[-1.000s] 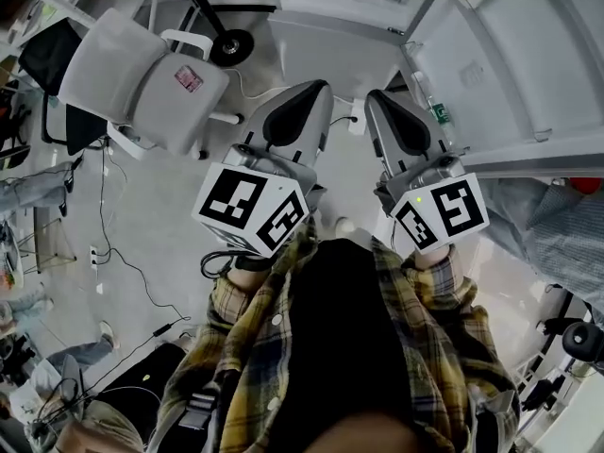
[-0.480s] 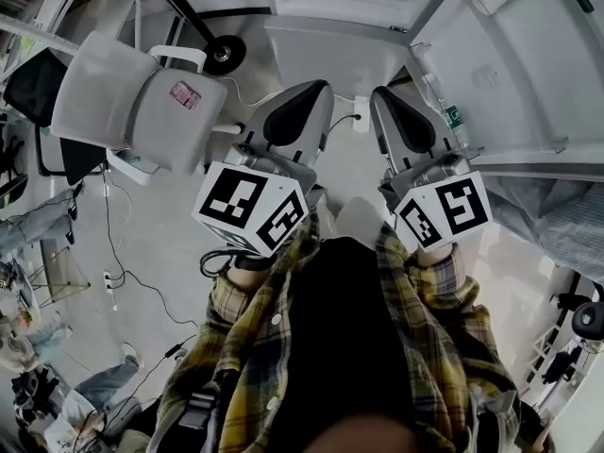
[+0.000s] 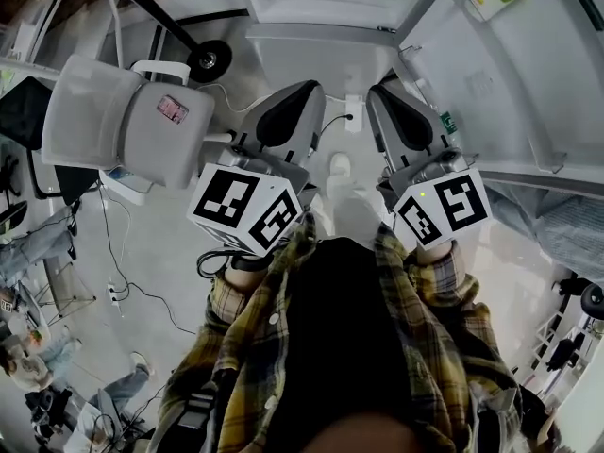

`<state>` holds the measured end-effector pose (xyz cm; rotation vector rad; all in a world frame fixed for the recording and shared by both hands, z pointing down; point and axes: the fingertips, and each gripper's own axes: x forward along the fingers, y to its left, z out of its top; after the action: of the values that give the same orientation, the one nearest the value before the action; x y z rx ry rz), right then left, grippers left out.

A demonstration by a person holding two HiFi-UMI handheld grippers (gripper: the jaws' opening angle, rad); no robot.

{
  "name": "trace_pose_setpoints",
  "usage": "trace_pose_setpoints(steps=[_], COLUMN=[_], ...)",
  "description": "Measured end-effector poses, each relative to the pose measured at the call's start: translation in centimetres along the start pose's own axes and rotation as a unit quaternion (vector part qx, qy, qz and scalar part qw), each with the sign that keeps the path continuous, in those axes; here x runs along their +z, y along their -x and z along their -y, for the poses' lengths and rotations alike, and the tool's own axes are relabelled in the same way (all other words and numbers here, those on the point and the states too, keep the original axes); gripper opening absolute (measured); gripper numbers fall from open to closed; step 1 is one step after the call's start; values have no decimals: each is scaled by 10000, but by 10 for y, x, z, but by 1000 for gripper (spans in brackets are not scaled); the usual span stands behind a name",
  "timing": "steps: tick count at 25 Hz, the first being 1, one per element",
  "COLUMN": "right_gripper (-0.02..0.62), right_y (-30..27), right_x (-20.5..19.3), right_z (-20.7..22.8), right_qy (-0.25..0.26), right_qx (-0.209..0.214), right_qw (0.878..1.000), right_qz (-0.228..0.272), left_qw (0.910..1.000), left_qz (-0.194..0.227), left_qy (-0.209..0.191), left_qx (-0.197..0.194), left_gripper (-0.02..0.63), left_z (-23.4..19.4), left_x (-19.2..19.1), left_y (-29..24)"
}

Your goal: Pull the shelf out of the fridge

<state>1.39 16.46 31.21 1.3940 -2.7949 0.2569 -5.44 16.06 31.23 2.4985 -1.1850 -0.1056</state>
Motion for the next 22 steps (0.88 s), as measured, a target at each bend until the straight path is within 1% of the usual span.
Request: trace_pose_setpoints(steps=[6,11,15,22], right_gripper=[18,18,18,18], right_y=[-28,-54,-67,-82], right_x=[18,39,43,43], right_z=[51,89,106,119], right_qy=[22,131,207,99], right_qx=[69,255,454,678], right_qw=[10000,9996,9987,9976], right_qz=[21,84,91,78], left_qw=[9999,9992,9985,9971], left_qz=[110,305,390,431], left_qy=[18,13,-26,-41], left_qx=[109,256,387,628], left_gripper=[4,3,5,4], left_z=[-15,-25,-28,-40], left_x=[19,38,43,48], left_y=[-53,-97,-118,-131])
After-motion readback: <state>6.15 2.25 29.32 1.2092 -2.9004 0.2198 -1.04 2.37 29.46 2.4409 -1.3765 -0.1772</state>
